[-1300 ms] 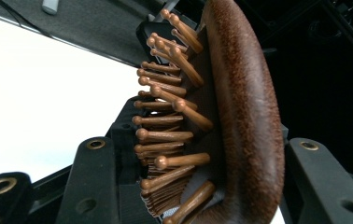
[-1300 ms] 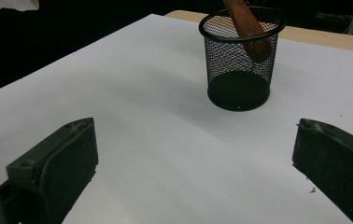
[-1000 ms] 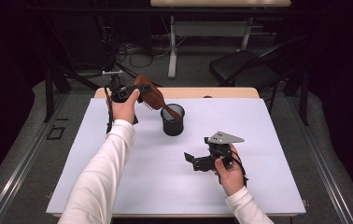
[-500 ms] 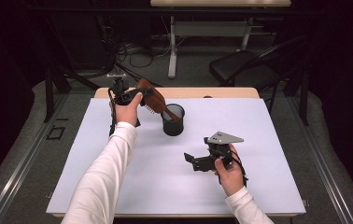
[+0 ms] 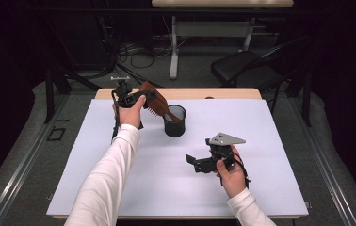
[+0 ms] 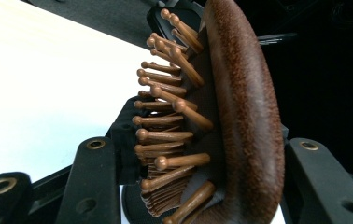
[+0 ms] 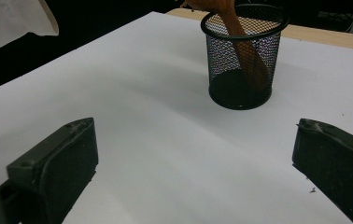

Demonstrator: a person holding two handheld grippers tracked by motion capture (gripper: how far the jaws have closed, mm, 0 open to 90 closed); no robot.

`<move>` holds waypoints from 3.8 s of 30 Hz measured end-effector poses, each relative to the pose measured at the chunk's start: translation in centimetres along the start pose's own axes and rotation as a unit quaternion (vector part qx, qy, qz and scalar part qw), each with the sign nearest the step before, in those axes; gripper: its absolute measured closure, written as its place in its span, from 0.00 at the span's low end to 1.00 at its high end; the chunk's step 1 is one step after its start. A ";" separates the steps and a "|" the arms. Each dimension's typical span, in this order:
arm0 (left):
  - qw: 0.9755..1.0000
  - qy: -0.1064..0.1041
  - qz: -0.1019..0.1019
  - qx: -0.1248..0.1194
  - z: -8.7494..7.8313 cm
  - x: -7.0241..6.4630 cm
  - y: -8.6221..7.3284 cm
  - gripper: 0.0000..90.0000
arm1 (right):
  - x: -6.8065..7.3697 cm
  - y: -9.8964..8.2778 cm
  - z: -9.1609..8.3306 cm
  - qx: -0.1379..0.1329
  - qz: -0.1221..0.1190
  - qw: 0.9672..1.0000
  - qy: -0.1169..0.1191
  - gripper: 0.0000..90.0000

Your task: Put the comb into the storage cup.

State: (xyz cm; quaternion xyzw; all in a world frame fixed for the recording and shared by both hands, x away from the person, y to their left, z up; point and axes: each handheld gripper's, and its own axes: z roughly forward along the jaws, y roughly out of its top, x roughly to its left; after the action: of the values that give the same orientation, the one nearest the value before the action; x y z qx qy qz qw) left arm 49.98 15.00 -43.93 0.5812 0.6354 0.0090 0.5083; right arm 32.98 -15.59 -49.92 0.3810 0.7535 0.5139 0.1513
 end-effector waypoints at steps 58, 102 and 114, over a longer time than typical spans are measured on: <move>1.000 0.006 0.003 0.000 0.6 0.3 -0.4 0.51 | 0.1 -0.1 0.2 0.005 -0.001 1.000 0.003 0.00; 1.000 0.000 0.010 -0.029 0.0 0.3 -0.1 0.38 | 0.1 -0.1 0.3 0.006 -0.003 1.000 0.003 0.00; 0.999 -0.001 0.014 -0.039 -0.3 0.3 0.3 0.38 | 0.2 -0.1 0.3 0.008 -0.006 1.000 0.002 0.00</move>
State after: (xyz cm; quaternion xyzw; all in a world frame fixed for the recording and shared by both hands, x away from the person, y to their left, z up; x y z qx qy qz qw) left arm 50.01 15.52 -43.82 0.5696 0.6262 0.0406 0.5309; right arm 33.02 -15.26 -50.14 0.3767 0.7599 0.5082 0.1493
